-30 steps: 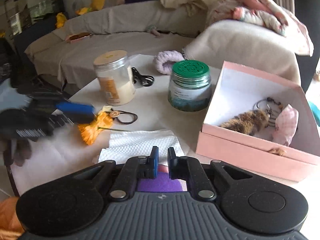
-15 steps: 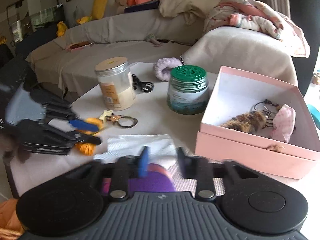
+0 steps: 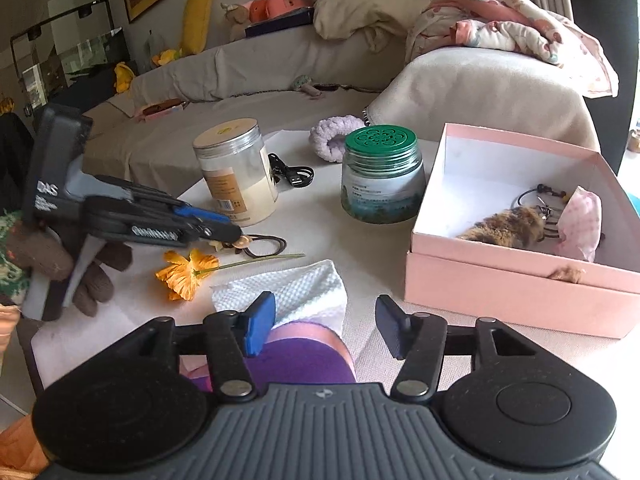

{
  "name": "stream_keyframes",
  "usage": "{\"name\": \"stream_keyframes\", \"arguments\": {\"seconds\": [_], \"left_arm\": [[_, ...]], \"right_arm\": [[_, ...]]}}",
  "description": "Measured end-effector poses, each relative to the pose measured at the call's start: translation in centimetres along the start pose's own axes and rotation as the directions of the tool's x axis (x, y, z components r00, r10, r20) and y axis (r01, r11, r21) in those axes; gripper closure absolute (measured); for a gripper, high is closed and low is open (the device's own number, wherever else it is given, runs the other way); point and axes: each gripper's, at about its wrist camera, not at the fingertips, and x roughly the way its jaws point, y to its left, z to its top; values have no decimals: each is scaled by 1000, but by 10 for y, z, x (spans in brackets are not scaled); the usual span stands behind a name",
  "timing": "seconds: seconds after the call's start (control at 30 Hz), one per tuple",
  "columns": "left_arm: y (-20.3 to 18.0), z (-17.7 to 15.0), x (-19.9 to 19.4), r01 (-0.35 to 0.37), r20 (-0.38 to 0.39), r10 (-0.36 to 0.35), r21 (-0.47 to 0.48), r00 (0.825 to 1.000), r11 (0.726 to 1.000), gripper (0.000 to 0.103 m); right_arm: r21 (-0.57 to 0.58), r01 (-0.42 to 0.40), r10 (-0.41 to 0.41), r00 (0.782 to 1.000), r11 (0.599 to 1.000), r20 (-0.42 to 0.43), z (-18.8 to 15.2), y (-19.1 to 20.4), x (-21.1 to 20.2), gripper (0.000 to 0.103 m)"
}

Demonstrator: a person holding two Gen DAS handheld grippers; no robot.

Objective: Organize soft objects

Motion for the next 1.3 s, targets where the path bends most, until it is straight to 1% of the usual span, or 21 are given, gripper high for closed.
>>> {"name": "stream_keyframes", "arguments": {"seconds": [0.03, 0.07, 0.13, 0.2, 0.23, 0.3, 0.33, 0.4, 0.47, 0.53, 0.63, 0.73, 0.83, 0.93, 1.0, 1.07, 1.2, 1.3], "left_arm": [[-4, 0, 2, -6, -6, 6, 24, 1000, 1000, 69], [-6, 0, 6, -7, -15, 8, 43, 1000, 999, 68], [-7, -1, 7, -7, -16, 8, 36, 1000, 999, 67], [0, -2, 6, 17, -32, -18, -15, 999, 1000, 67], [1, -4, 6, 23, -28, -24, -14, 999, 1000, 67], [-1, -7, 5, 22, -16, -21, 35, 1000, 999, 68], [-3, -8, 5, 19, -7, -19, 50, 1000, 999, 71], [-3, -10, 5, 36, 12, -37, 46, 999, 998, 82], [0, -12, 3, 51, 32, -52, 18, 998, 999, 82], [8, -14, -2, 83, 64, -81, -27, 995, 996, 88], [19, -19, -24, 105, 137, -92, -92, 986, 990, 88], [30, -27, -51, 100, 200, -73, -130, 977, 986, 88], [39, -37, -73, 66, 218, -27, -172, 976, 983, 88], [48, -52, -82, 59, 205, -11, -227, 979, 972, 88], [51, -61, -82, 50, 195, -2, -243, 981, 969, 88], [56, -69, -84, 53, 197, -1, -261, 980, 964, 88], [67, -81, -89, 61, 215, 4, -295, 977, 953, 88], [73, -87, -92, 71, 229, 2, -312, 973, 947, 88]], "right_arm": [[3, -1, 1, 1000, 1000, 3, -1, 0, 0, 46], [5, -3, 3, 1000, 1000, 6, -1, 0, -1, 45], [10, -8, 8, 1000, 1000, 12, -3, -1, -1, 43], [17, -10, 9, 1000, 1000, 18, -4, -1, -1, 40], [20, -11, 11, 1000, 1000, 21, -4, -1, -1, 40], [22, -18, 17, 999, 1000, 28, -6, -1, -2, 40], [21, -19, 18, 999, 1000, 32, -6, 0, -2, 40], [14, -9, 8, 999, 1000, 38, -6, 2, -4, 39], [-10, 6, -6, 999, 1000, 44, -6, 5, -7, 39], [-49, 17, -14, 998, 999, 66, -5, 10, -15, 39], [-103, 38, -27, 995, 994, 99, -4, 19, -26, 39], [-128, 40, -25, 993, 991, 117, 3, 27, -32, 39], [-154, -12, 29, 993, 988, 113, 16, 43, -28, 39], [-162, -109, 120, 991, 981, 59, 27, 65, -12, 39], [-134, -192, 192, 981, 972, -11, 31, 81, 10, 39], [-113, -235, 227, 970, 965, -83, 33, 96, 38, 39], [-92, -164, 147, 974, 982, -170, 38, 112, 86, 39], [-91, -121, 101, 974, 988, -201, 43, 115, 108, 40]]}}
